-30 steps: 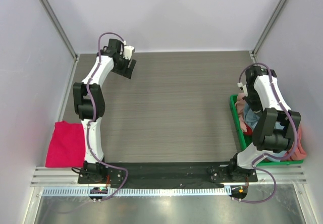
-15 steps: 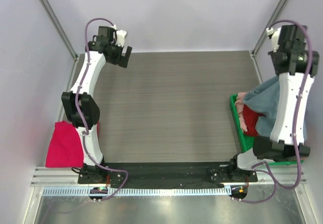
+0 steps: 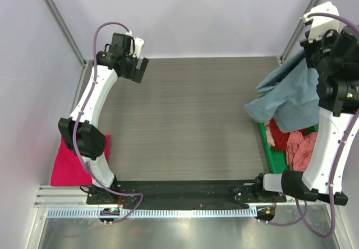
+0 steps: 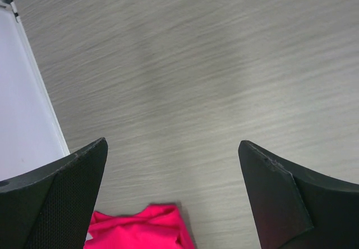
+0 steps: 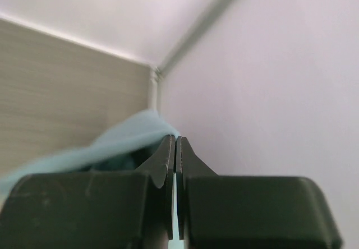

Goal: Fold and stack the t-shirts
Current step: Move the tshirt to the center of the board

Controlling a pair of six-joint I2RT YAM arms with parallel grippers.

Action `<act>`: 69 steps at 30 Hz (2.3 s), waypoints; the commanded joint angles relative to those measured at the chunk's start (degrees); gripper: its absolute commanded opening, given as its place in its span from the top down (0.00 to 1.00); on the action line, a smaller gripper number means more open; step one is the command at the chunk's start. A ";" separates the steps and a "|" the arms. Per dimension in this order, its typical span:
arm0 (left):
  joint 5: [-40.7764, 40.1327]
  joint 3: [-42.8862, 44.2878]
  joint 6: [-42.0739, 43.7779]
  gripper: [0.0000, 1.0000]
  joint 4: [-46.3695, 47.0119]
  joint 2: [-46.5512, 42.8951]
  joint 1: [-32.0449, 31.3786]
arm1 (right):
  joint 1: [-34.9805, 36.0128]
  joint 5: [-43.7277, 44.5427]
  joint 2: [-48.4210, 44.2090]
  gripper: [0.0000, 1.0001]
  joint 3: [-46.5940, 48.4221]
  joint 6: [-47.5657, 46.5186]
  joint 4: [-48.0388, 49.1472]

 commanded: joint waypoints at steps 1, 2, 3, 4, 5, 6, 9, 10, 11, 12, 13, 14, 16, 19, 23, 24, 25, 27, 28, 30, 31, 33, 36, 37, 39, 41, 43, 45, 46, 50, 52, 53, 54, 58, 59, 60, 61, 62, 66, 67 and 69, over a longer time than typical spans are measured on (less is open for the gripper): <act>-1.20 -2.64 1.09 0.00 -0.15 -4.97 -0.60 | 1.56 -15.09 3.10 0.99 1.37 5.51 19.11; -1.46 -3.35 1.44 0.00 -0.06 -5.50 -0.52 | 3.22 -16.76 4.32 0.99 4.34 6.83 20.28; -1.72 -4.31 1.44 0.00 0.11 -6.29 -0.52 | 4.63 -18.26 6.08 0.99 6.28 7.97 21.16; -1.81 -4.76 1.71 0.00 0.38 -6.64 -0.34 | 6.30 -18.36 9.14 0.99 8.39 9.20 22.30; -1.20 -4.93 1.80 0.00 0.38 -6.91 0.09 | 11.45 -18.10 11.00 0.99 12.24 9.13 22.75; -0.85 -5.02 1.80 0.00 0.38 -7.08 0.36 | 13.76 -17.05 12.50 0.99 13.84 8.69 23.18; -0.76 -4.15 1.36 0.00 0.47 -7.44 0.98 | 22.53 -14.77 17.07 0.99 16.06 7.99 28.01; -0.50 -3.97 1.18 0.00 0.64 -7.61 1.32 | 24.31 -14.50 18.91 0.99 16.15 7.64 30.02; 1.07 -4.14 0.49 0.00 0.99 -7.87 1.85 | 25.90 -14.49 19.71 0.99 15.71 7.46 30.74; 2.31 -5.10 -0.30 0.00 1.52 -8.23 2.38 | 27.57 -14.67 20.76 0.99 15.53 7.28 31.27; 3.62 -5.89 -2.14 0.00 2.83 -8.66 3.17 | 30.28 -14.32 21.64 0.99 15.27 6.85 32.23; 4.51 -6.77 -3.03 0.00 3.62 -9.45 4.57 | 31.53 -13.80 23.57 0.99 15.09 6.15 32.76; 7.05 -10.80 -5.14 0.00 6.43 -10.33 6.41 | 33.81 -11.35 26.64 0.99 15.35 6.84 34.51; 7.85 -15.47 -4.63 0.00 9.34 -12.00 7.13 | 34.09 -8.10 29.46 0.99 15.18 7.19 37.41; 7.94 -19.70 -4.18 0.02 10.14 -13.59 7.13 | 34.09 -8.59 32.55 0.99 11.85 5.70 38.92; 7.59 -19.61 -3.92 0.02 8.92 -13.50 7.13 | 34.09 -9.48 32.11 0.99 10.80 5.79 38.92; 6.81 -19.61 -2.61 0.02 8.38 -13.59 7.13 | 34.09 -10.70 31.68 0.99 8.44 5.96 38.92; 5.84 -20.05 -0.50 0.02 8.11 -13.94 7.13 | 34.00 -13.87 29.23 0.99 5.53 5.35 38.92; 4.79 -19.97 0.47 0.02 8.03 -13.59 7.13 | 34.09 -14.92 28.17 0.99 4.03 5.00 39.18; 3.64 -18.74 3.11 0.03 6.98 -12.63 7.22 | 34.09 -17.38 26.58 0.99 -0.10 4.73 40.15; 3.29 -18.30 3.72 0.03 6.71 -12.62 7.22 | 34.18 -18.35 25.35 0.99 -1.33 4.12 40.50; 4.51 -19.60 6.87 0.04 7.58 -13.15 7.22 | 34.26 -19.59 24.64 0.99 -5.99 3.94 42.60; 7.84 -23.91 10.92 0.06 9.68 -15.25 7.22 | 34.70 -18.89 27.44 0.99 -7.32 7.71 45.86; 8.20 -25.31 11.28 0.06 10.39 -16.13 7.04 | 34.70 -18.37 28.84 0.99 -7.32 8.68 46.56; 12.40 -29.18 12.34 0.08 12.58 -16.66 6.26 | 34.62 -17.40 34.29 0.99 -7.14 10.09 47.44; 13.56 -32.69 11.91 0.10 15.21 -16.93 5.73 | 34.62 -14.07 40.86 0.98 -7.58 9.84 49.98; 14.97 -32.54 8.32 0.10 15.32 -16.32 5.20 | 34.62 -12.05 46.50 0.73 -2.18 8.34 49.74; 17.33 -30.61 6.02 0.12 14.88 -15.26 4.93 | 34.61 -10.28 53.89 0.52 5.56 8.86 41.97; 17.87 -29.56 5.32 0.12 14.79 -15.00 4.67 | 34.53 -9.32 55.12 0.43 11.78 9.30 39.30; 16.03 -29.11 4.53 0.13 16.20 -14.21 3.53 | 32.87 -11.04 46.29 0.39 -0.38 7.91 36.72; 15.07 -29.02 4.17 0.13 16.46 -13.42 2.74 | 31.89 -15.00 36.01 0.39 -15.83 3.00 36.90; 14.80 -29.11 5.04 0.13 16.46 -13.24 2.39 | 31.72 -16.41 32.85 0.40 -21.41 0.19 36.81; 14.45 -29.19 5.74 0.13 16.46 -12.63 1.69 | 31.89 -18.34 29.25 0.40 -26.87 -2.45 36.81; 13.48 -27.97 5.49 0.13 17.08 -10.09 0.98 | 33.12 -20.91 17.11 0.44 -49.72 -14.66 37.69; 13.39 -27.44 4.88 0.13 17.08 -9.55 0.98 | 33.56 -21.26 16.21 0.45 -51.86 -16.08 38.39; 13.39 -27.09 3.65 0.13 17.08 -9.11 0.89 | 33.82 -21.61 15.42 0.45 -53.88 -17.31 40.40; 13.22 -26.39 3.21 0.13 17.08 -8.24 0.89 | 34.61 -22.31 14.89 0.45 -57.03 -18.46 41.55; 12.96 -26.21 3.20 0.13 16.99 -7.97 0.80 | 35.05 -22.49 14.27 0.45 -58.55 -21.43 42.69; 11.11 -25.59 4.26 0.13 16.02 -7.00 0.19 | 37.86 -22.49 15.76 0.45 -63.39 -24.53 51.65; 10.76 -25.50 4.43 0.13 15.94 -6.91 0.19 | 38.74 -22.49 16.46 0.45 -63.57 -25.06 52.27; 9.88 -25.50 4.43 0.13 15.93 -6.65 0.19 | 39.27 -22.14 19.36 0.46 -63.48 -26.11 54.11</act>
